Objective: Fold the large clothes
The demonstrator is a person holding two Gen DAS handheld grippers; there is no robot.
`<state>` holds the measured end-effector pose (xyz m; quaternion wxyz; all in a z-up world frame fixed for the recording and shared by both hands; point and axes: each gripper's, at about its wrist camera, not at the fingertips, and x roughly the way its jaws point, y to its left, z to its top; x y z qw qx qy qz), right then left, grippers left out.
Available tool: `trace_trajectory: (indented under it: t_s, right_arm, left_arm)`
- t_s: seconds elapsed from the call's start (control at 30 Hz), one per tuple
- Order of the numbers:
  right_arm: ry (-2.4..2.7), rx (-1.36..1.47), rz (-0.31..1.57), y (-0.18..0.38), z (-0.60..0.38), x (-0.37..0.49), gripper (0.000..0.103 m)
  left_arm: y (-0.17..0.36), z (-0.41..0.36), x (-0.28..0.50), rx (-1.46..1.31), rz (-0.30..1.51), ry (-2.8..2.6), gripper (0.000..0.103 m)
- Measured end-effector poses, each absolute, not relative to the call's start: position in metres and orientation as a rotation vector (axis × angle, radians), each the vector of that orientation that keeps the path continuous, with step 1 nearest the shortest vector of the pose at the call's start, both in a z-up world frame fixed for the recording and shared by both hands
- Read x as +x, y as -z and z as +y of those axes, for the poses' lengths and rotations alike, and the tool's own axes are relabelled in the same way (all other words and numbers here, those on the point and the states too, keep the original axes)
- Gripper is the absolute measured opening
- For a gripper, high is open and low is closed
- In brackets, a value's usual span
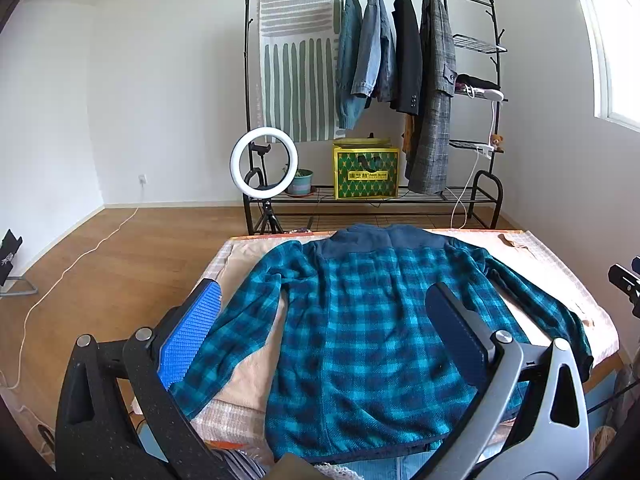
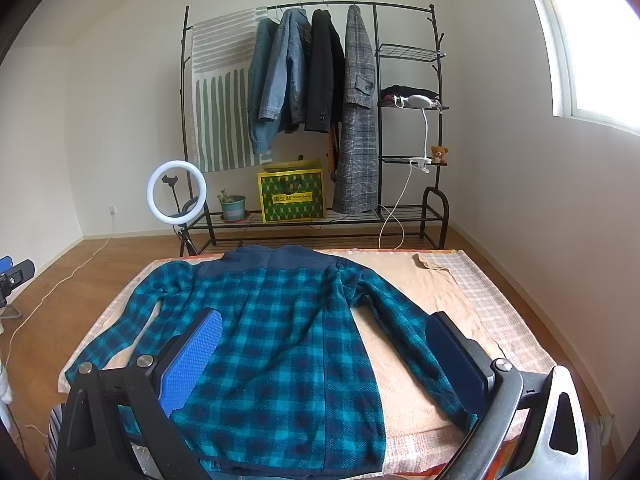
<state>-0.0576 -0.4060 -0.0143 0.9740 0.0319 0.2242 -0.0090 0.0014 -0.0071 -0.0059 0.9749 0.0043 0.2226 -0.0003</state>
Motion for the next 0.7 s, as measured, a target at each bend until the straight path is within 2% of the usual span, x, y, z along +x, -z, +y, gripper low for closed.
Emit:
trace_trajectory:
  t_s: [0.7]
  right_arm:
    - [0.013, 0.053, 0.455, 0.012, -0.4, -0.056, 0.103]
  left_arm:
    - [0.02, -0.002, 0.008, 0.019, 0.477, 0.002, 0.103]
